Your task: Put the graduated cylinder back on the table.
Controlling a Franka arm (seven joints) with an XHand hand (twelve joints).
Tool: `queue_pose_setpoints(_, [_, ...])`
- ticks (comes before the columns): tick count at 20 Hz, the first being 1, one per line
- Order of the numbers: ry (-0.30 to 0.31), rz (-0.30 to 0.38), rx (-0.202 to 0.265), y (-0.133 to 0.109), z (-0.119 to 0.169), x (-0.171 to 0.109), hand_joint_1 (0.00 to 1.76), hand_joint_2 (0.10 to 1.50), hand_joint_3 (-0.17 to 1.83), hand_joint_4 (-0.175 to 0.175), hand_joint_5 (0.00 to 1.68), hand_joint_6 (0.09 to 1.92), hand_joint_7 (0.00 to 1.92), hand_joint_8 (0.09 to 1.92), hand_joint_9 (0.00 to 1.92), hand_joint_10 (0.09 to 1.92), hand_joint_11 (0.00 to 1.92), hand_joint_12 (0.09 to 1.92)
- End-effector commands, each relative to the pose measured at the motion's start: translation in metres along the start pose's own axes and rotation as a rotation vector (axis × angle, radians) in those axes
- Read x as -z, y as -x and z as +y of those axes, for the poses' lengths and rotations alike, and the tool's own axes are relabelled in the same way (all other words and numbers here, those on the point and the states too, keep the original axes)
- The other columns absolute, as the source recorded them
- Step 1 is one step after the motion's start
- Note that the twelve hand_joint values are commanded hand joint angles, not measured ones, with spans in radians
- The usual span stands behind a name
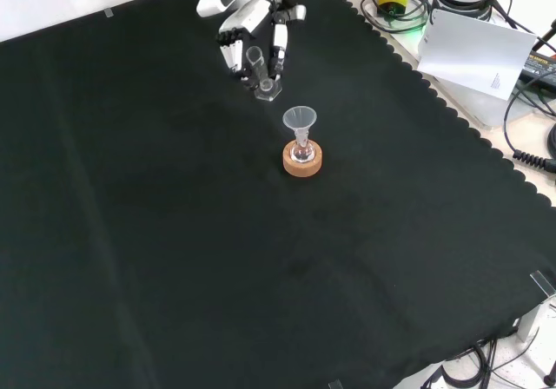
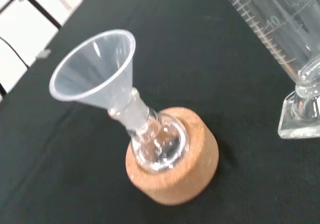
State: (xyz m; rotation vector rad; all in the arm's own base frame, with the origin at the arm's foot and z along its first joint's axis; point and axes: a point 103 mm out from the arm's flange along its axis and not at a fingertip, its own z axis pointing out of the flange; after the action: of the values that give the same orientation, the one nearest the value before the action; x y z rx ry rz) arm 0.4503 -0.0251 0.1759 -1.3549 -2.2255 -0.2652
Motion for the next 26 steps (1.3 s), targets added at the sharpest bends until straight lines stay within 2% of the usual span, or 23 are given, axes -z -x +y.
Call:
queue_pose_setpoints(1, [0.114, 0.045, 0.044, 0.018, 0.029, -0.024, 1.26, 1.1, 0.0, -0.175, 1.0, 0.96, 1.03, 0.95, 1.49, 0.09, 1.26, 0.77])
queue_pose_setpoints(10, [0.198, 0.101, 0.09, 0.033, 0.068, -0.043, 1.26, 1.1, 0.0, -0.175, 0.99, 0.96, 1.02, 0.96, 1.48, 0.09, 1.26, 0.77])
queue_pose_setpoints(21, [0.204, 0.176, 0.162, 0.058, 0.104, -0.04, 1.26, 1.1, 0.0, -0.175, 0.99, 0.97, 1.02, 0.97, 1.46, 0.09, 1.24, 0.78])
queue_pose_setpoints(23, [0.206, 0.182, 0.178, 0.06, 0.108, -0.041, 1.24, 1.1, 0.0, -0.03, 1.01, 0.95, 1.04, 0.93, 1.45, 0.09, 1.23, 0.78])
queue_pose_setpoints(24, [0.207, 0.186, 0.183, 0.061, 0.11, -0.042, 1.23, 1.1, 0.0, 0.009, 1.02, 0.94, 1.04, 0.92, 1.45, 0.09, 1.23, 0.78])
queue_pose_setpoints(26, [0.21, 0.198, 0.19, 0.063, 0.113, -0.044, 1.23, 1.09, 0.0, 0.041, 1.03, 0.94, 1.05, 0.91, 1.45, 0.09, 1.23, 0.78])
